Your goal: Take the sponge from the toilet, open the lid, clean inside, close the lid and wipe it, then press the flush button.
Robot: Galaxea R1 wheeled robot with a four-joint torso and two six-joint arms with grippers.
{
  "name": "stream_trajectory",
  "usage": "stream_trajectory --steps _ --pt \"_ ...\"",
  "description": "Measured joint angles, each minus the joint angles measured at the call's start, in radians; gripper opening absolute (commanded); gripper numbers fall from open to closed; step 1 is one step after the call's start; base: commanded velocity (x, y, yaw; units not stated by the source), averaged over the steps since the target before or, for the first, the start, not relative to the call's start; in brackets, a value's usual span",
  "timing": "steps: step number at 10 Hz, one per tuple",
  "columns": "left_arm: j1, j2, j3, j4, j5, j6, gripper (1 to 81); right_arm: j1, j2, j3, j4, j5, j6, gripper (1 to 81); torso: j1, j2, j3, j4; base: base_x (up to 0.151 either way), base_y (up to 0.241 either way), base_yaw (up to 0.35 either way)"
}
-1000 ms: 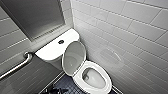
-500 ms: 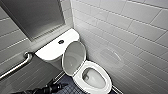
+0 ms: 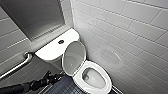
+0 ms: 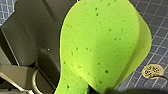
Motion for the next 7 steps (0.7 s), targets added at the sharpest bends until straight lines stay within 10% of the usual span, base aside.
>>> stream_trajectory --steps 7 --pt "-0.091 0.061 -0.047 -0.001 0.008 -0.063 81.1 -0.008 -0.022 0.097 -0.001 0.032 -0.001 1.0 0.000 0.000 0.000 0.000 0.000 0.000 0.000"
